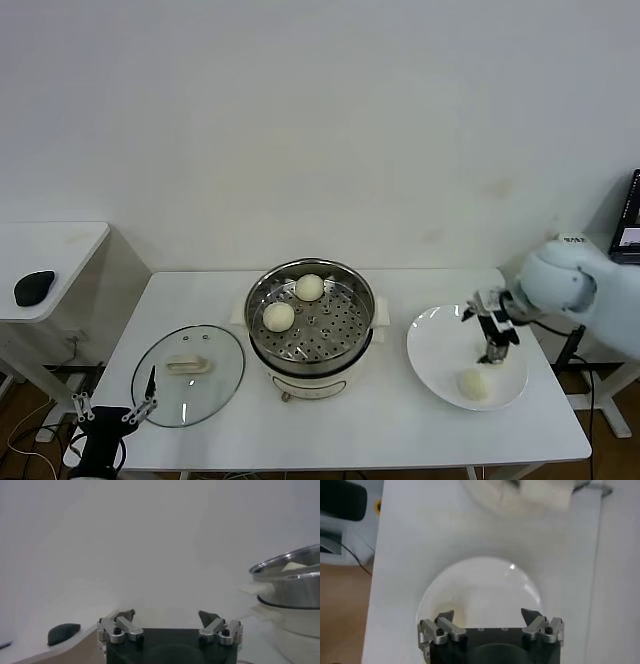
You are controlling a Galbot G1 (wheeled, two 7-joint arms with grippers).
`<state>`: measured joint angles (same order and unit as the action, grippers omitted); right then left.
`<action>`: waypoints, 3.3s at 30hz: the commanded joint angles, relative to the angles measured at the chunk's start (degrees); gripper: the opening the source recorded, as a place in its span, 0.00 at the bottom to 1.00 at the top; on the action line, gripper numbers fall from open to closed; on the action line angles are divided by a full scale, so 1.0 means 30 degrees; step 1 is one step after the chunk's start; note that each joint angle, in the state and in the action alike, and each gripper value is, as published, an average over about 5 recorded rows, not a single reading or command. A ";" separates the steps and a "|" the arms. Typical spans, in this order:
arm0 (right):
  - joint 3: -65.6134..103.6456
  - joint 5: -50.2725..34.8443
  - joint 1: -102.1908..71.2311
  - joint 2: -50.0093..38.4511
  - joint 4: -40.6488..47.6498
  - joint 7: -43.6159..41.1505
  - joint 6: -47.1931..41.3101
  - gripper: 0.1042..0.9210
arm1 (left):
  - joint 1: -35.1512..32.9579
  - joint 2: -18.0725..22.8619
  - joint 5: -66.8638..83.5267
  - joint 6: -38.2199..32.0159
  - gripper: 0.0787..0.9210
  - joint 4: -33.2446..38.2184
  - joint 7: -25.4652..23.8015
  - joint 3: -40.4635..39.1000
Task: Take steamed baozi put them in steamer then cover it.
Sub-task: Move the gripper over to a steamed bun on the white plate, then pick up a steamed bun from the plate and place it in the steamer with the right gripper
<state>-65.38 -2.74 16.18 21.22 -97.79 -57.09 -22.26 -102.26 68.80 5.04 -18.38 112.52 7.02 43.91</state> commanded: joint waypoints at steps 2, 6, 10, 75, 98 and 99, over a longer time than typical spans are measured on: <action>0.7078 0.2597 -0.9419 -0.0998 0.0675 0.0625 0.0369 0.88 | -0.0183 -0.0011 -0.0056 -0.0044 0.88 0.0059 -0.0014 0.0087; 0.7961 0.2861 -1.0379 -0.0448 0.1234 0.0719 0.0493 0.88 | -0.0283 -0.0007 -0.0056 -0.0078 0.88 0.0107 -0.0014 0.0244; 0.8402 0.2875 -1.0728 0.0082 0.1736 0.0772 0.0476 0.88 | -0.0337 0.0034 -0.0060 -0.0093 0.88 0.0155 -0.0024 0.0328; -0.2249 -0.5988 0.8652 1.0260 0.1054 0.0860 0.0691 0.60 | -0.0189 0.0112 -0.0299 -0.0559 0.88 0.0015 0.0143 0.0591; -0.4230 -0.0101 0.5115 1.5913 0.4525 -0.0070 0.9788 0.61 | -0.0095 0.0675 -0.0141 -0.0702 0.88 0.0166 0.0179 0.0846; -0.4272 0.0141 0.5109 1.5951 0.4629 -0.0222 1.0008 0.61 | -0.0107 0.0692 -0.0145 -0.0721 0.88 0.0131 0.0179 0.0836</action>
<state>-76.18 -9.94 33.39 63.30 -87.76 -56.36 -2.34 -102.50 70.71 4.70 -20.51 113.15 7.59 46.50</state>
